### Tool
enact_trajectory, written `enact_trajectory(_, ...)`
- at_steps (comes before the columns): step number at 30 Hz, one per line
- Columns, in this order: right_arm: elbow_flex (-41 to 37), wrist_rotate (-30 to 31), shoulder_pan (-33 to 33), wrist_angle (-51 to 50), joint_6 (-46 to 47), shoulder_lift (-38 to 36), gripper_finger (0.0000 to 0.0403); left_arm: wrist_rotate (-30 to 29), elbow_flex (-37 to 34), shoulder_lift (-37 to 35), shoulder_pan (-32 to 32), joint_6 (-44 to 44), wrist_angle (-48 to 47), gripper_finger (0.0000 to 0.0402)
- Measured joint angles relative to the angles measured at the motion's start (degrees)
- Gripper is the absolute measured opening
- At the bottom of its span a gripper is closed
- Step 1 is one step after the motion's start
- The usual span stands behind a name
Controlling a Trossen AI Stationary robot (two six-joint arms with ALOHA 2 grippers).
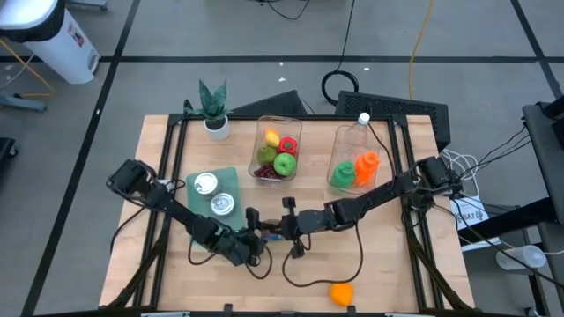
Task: Pick & Place Food Item
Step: Put the blue and pink tuna can into the green bin
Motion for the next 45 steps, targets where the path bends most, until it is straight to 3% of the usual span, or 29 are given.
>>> enact_trajectory(4,0.0,0.7,1.2,0.9,-3.2,-0.9,0.0024,-3.7,0.6,0.0,-1.4,-0.6,-2.0,0.0183)
enact_trajectory(10,0.0,0.1,5.1,-0.4,-5.6,-7.3,0.0045,-16.6,1.1,-3.5,-5.4,-1.9,-9.9,0.0183)
enact_trajectory(13,0.0,0.7,6.5,-2.1,-5.6,-9.8,0.0052,-21.6,3.3,-7.7,-8.0,-6.5,-21.4,0.0183)
enact_trajectory(18,-3.3,0.6,7.9,-3.3,-3.0,-12.1,0.0053,-24.6,9.2,-12.9,-11.1,-22.6,-47.9,0.0183)
enact_trajectory(21,-7.3,0.7,7.7,-1.4,-2.0,-12.2,0.0049,-23.5,12.6,-13.6,-11.8,-34.2,-64.1,0.0183)
enact_trajectory(24,-12.6,0.6,7.5,6.5,-2.3,-12.1,0.0048,-17.4,14.9,-13.6,-11.8,-45.8,-78.9,0.0183)
enact_trajectory(28,-19.1,-1.0,6.8,18.5,-2.3,-13.1,0.0047,-9.1,14.4,-13.2,-10.9,-54.8,-89.5,0.0183)
enact_trajectory(36,-23.6,-0.8,5.3,21.5,2.3,-19.1,0.0023,-3.1,10.1,-13.2,-8.9,-57.4,-91.3,0.0183)
enact_trajectory(45,-24.0,-0.8,5.8,21.1,1.7,-19.8,0.0002,-2.7,4.3,-13.2,-4.3,-56.8,-87.0,0.0183)
